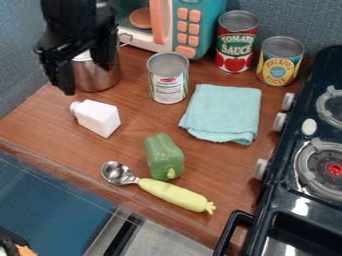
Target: Change the position of the white container to stand upright
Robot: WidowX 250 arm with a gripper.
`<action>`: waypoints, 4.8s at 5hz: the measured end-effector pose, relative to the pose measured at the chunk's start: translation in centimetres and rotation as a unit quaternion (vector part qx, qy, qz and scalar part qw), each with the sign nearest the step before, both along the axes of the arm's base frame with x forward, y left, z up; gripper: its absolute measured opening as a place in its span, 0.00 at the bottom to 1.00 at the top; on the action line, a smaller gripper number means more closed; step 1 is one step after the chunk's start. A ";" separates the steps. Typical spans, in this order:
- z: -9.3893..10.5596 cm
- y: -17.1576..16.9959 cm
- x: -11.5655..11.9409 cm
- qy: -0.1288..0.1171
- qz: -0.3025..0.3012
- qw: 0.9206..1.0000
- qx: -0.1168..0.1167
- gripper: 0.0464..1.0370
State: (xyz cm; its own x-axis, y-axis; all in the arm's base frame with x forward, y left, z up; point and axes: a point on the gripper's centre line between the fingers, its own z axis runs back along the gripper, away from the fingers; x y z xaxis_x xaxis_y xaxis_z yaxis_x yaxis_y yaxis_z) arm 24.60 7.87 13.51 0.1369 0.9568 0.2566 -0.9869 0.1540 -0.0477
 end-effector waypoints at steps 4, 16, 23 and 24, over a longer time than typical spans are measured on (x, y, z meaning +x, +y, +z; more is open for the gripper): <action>-3.6 5.1 4.3 0.022 0.056 0.998 0.007 0.96; -10.5 7.8 3.6 0.071 0.057 0.995 -0.033 0.96; -12.0 6.8 3.8 0.077 0.063 0.995 -0.019 0.63; -12.0 6.9 3.7 0.081 0.054 0.995 -0.016 0.58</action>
